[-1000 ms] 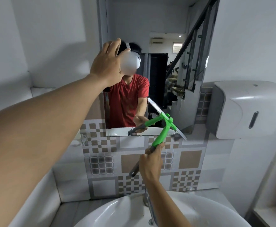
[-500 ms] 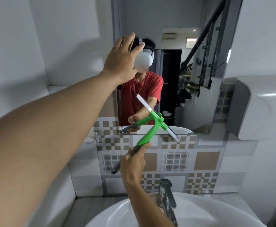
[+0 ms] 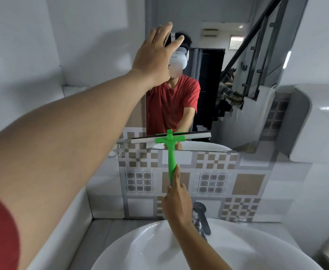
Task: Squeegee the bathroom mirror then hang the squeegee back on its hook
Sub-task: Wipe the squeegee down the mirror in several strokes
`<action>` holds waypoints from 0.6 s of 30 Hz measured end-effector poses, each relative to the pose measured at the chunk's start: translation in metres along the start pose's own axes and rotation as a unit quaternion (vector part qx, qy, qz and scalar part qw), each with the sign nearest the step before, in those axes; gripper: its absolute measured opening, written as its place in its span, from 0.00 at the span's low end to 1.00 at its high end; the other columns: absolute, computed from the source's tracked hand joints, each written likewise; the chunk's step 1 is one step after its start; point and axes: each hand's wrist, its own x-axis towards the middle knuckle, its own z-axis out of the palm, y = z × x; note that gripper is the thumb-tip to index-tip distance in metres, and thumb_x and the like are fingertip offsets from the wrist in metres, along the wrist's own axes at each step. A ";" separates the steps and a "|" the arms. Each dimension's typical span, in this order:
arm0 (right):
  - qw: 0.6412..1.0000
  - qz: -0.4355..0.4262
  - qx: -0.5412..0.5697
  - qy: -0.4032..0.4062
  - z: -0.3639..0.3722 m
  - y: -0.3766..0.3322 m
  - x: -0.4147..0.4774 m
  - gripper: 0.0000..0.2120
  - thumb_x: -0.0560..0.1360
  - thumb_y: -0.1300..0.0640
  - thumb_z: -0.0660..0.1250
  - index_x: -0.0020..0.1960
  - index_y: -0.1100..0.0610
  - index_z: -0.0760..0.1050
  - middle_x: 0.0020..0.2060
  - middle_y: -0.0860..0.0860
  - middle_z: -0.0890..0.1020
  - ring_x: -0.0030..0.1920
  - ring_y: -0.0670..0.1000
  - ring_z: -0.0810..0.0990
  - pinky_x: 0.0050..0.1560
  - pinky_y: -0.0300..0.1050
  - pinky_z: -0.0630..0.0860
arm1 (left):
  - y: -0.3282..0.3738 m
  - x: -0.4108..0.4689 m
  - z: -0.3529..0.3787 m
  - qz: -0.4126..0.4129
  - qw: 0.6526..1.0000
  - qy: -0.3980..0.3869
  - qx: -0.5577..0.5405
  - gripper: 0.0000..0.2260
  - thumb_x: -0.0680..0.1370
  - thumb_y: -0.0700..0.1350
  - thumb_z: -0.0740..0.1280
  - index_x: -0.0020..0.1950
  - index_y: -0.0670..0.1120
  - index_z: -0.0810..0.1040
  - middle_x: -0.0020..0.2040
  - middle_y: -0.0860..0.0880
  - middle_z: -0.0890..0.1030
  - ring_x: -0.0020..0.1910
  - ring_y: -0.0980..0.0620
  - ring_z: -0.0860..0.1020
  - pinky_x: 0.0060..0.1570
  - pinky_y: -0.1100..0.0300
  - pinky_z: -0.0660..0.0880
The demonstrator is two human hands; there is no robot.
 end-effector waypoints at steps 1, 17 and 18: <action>1.000 -0.001 -0.014 -0.007 0.000 0.002 -0.002 0.45 0.81 0.61 0.64 0.80 0.44 0.33 0.51 0.52 0.77 0.41 0.49 0.78 0.38 0.43 0.78 | 0.001 0.000 -0.002 -0.001 1.000 -0.002 -0.002 0.39 0.72 0.45 0.77 0.80 0.53 0.63 0.81 0.43 0.60 0.78 0.39 0.60 0.73 0.46 0.68; 0.996 0.042 -0.059 -0.055 -0.020 0.010 -0.020 0.44 0.79 0.66 0.63 0.82 0.50 0.37 0.51 0.54 0.82 0.40 0.51 0.77 0.32 0.41 0.70 | 0.006 0.000 -0.016 -0.006 0.999 -0.029 -0.028 0.34 0.75 0.51 0.73 0.80 0.51 0.65 0.81 0.42 0.59 0.78 0.37 0.59 0.74 0.43 0.65; 0.996 0.040 -0.055 -0.059 -0.020 0.009 -0.020 0.45 0.79 0.66 0.63 0.82 0.50 0.36 0.51 0.54 0.82 0.40 0.51 0.78 0.33 0.42 0.72 | 0.007 -0.001 -0.016 -0.007 0.999 -0.029 -0.029 0.34 0.75 0.51 0.73 0.80 0.51 0.65 0.81 0.42 0.59 0.78 0.37 0.60 0.74 0.43 0.66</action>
